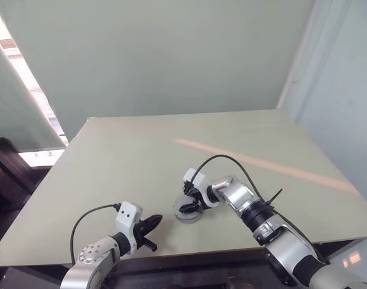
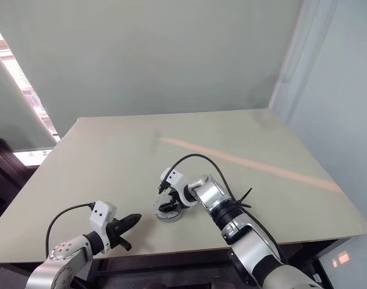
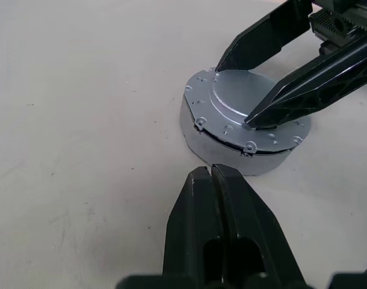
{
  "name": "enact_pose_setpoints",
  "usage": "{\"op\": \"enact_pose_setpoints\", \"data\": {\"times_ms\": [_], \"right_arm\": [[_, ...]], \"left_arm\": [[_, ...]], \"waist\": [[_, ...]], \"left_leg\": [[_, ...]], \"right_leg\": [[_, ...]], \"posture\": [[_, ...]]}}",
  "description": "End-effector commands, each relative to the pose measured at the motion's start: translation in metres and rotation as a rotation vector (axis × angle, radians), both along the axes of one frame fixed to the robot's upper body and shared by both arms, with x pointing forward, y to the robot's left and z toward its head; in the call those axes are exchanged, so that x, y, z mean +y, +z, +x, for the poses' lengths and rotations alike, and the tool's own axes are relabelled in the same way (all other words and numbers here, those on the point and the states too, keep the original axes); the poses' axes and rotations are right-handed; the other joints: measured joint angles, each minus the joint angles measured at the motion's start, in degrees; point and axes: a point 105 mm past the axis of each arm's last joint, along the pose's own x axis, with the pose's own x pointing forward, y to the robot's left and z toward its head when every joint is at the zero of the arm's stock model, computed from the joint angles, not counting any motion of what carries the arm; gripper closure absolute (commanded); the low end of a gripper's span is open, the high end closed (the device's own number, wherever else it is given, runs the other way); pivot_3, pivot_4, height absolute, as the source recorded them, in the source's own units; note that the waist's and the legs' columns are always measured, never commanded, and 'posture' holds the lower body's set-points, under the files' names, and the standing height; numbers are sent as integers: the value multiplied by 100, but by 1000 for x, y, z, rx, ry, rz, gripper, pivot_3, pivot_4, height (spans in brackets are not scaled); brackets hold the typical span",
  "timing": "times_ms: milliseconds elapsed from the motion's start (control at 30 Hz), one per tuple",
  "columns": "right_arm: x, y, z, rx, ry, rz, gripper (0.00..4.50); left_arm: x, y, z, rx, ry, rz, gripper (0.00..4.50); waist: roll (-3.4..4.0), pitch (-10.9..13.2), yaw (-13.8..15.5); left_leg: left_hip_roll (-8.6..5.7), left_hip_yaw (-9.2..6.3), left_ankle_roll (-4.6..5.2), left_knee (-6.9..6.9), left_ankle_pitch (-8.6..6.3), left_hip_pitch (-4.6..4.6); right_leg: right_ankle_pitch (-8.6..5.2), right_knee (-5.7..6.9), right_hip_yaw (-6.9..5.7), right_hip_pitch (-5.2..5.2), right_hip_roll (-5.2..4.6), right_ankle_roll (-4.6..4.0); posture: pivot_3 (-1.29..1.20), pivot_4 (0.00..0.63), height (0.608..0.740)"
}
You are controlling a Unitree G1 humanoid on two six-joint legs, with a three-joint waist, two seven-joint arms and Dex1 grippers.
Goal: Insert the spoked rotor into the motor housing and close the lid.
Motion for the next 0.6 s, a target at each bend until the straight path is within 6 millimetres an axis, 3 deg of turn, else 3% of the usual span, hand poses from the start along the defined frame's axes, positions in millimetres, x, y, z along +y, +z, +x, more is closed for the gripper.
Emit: {"op": "enact_pose_setpoints", "data": {"times_ms": [33, 600], "right_arm": [[-9, -18, -4, 11, -11, -93, 1310], [-10, -33, -13, 4, 3, -186, 1310]], "left_arm": [[-2, 8, 5, -44, -12, 2, 4500], [-4, 7, 4, -41, -11, -5, 4500]], "waist": [[1, -4, -8], [6, -57, -115]], "left_leg": [[0, 0, 0, 1, 0, 2], [1, -3, -2, -2, 1, 9]], "right_leg": [[0, 0, 0, 1, 0, 0], [-2, 3, 0, 1, 1, -1]], "posture": [[0, 0, 740], [0, 0, 740]]}}
